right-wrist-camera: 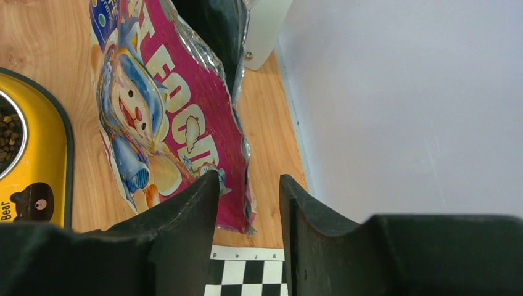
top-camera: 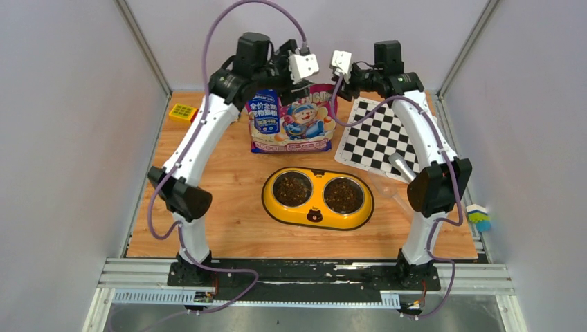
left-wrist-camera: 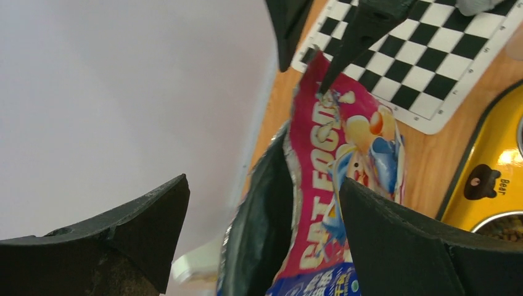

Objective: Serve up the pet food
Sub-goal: Close the pet food bag at the center of the board.

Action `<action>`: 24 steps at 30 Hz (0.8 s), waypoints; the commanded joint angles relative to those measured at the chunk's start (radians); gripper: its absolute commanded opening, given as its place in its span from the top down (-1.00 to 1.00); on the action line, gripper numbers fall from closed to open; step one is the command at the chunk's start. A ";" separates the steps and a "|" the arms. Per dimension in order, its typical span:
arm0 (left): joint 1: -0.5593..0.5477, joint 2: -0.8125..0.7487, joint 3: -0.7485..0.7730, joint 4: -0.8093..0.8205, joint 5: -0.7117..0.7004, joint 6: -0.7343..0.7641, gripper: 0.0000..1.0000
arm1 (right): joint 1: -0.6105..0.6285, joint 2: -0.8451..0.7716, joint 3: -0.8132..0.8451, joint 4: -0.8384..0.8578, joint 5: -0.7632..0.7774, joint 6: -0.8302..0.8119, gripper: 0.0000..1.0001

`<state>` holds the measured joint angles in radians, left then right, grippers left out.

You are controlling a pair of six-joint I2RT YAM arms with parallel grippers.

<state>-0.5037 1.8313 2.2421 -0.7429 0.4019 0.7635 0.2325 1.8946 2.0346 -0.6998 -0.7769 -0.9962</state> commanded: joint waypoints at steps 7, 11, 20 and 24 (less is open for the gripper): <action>-0.049 0.175 0.120 -0.078 0.128 0.055 -0.97 | 0.009 0.024 0.017 0.039 -0.043 0.066 0.81; -0.051 0.210 0.147 -0.036 0.118 0.023 -0.97 | 0.009 0.015 0.004 0.050 -0.046 0.078 0.96; -0.056 0.230 0.201 -0.036 0.164 0.022 -0.96 | -0.022 -0.024 -0.017 0.054 -0.100 0.124 1.00; -0.058 0.248 0.183 -0.075 0.154 0.091 -0.80 | -0.027 -0.032 -0.028 0.052 -0.125 0.132 1.00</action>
<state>-0.5533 2.0594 2.4111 -0.7959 0.5373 0.7914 0.2180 1.9259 2.0094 -0.6781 -0.8326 -0.8970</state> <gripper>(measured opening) 0.954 0.025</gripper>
